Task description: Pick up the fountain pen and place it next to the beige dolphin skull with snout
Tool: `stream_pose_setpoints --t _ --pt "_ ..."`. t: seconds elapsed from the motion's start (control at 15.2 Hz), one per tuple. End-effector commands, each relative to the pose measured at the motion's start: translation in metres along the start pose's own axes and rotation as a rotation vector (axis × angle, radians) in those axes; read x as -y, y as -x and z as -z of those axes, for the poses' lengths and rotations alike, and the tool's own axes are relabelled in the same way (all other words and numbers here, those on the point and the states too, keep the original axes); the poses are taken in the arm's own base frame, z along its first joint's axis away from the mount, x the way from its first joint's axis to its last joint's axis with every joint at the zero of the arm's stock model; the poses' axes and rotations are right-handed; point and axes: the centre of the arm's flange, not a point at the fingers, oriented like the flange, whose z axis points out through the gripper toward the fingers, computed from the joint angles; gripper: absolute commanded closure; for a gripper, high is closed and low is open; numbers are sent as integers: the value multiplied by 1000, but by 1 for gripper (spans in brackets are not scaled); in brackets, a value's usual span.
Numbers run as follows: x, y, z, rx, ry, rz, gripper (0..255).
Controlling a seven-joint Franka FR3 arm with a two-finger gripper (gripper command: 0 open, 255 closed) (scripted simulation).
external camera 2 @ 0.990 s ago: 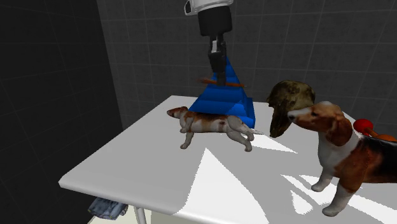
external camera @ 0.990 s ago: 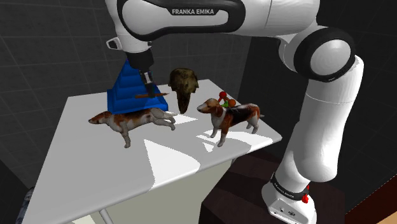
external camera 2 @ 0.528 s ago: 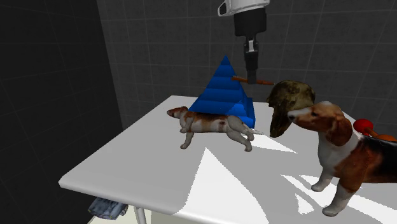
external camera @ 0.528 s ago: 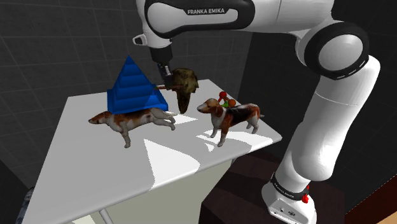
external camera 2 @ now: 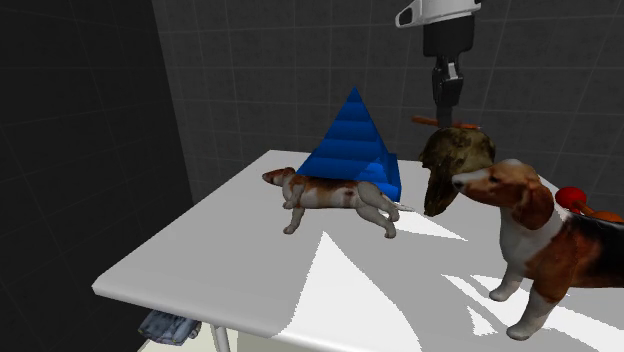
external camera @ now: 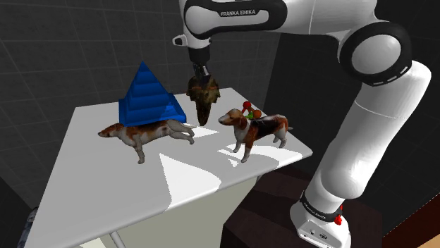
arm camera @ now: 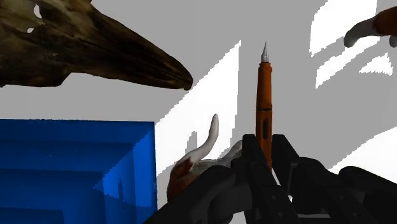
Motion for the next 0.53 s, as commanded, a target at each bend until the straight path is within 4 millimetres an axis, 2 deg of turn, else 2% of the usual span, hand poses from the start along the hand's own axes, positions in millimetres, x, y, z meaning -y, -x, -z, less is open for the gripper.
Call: stream_pose_setpoints --t 0.0,0.46 --pt "-15 23 -6 0 0 2 255" --pt "-64 100 -21 0 0 2 255"
